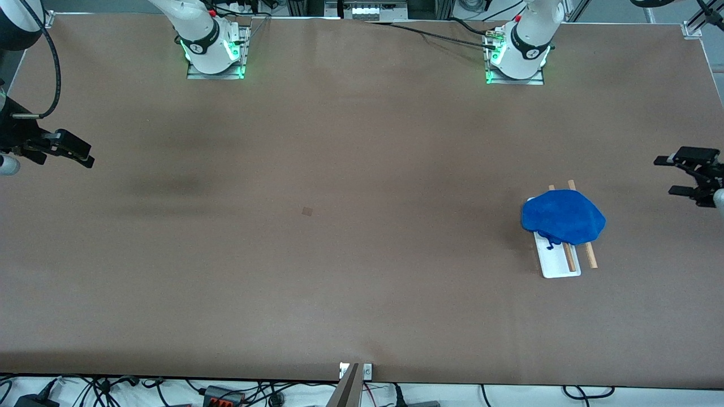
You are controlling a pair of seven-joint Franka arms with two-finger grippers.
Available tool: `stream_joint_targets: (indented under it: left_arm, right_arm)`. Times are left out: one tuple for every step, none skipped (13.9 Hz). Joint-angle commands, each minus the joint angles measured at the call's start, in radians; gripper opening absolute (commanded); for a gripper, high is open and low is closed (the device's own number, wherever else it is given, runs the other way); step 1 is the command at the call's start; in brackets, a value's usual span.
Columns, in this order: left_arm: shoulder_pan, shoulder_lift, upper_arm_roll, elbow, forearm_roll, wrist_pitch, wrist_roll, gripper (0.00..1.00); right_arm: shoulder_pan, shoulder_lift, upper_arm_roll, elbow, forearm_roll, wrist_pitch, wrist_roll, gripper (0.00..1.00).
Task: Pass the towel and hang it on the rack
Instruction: 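Open the left gripper and draw it back from the rack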
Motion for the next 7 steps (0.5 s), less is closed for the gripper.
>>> stream_joint_targets:
  left_arm:
    - [-0.023, -0.055, -0.012, -0.002, 0.103, -0.043, -0.136, 1.0]
    - [-0.035, -0.068, -0.014, -0.001, 0.104, -0.057, -0.183, 1.0]
    - [-0.049, -0.074, -0.02, -0.001, 0.102, -0.07, -0.231, 1.0]
    - [-0.09, -0.087, -0.02, -0.001, 0.107, -0.078, -0.301, 1.0]
    - [-0.126, -0.101, -0.02, -0.001, 0.104, -0.101, -0.379, 1.0]
    - [-0.158, -0.114, -0.023, -0.001, 0.102, -0.13, -0.464, 1.0]
    - [-0.189, -0.121, -0.023, -0.001, 0.101, -0.139, -0.516, 1.0]
  right_arm:
    - [-0.025, -0.005, 0.031, 0.011, -0.008, -0.021, -0.014, 1.0]
    - [-0.022, -0.005, 0.028, 0.011, -0.008, -0.021, -0.014, 1.0]
    - [-0.021, -0.007, 0.026, 0.011, -0.01, -0.021, -0.016, 1.0]
    - [-0.019, -0.008, 0.023, 0.011, -0.008, -0.021, -0.017, 1.0]
    - [-0.014, -0.008, 0.022, 0.011, -0.008, -0.021, -0.017, 1.0]
    - [-0.002, -0.01, 0.019, 0.009, -0.01, -0.026, -0.016, 1.0]
    - [-0.002, -0.009, 0.019, 0.009, -0.01, -0.04, -0.01, 1.0]
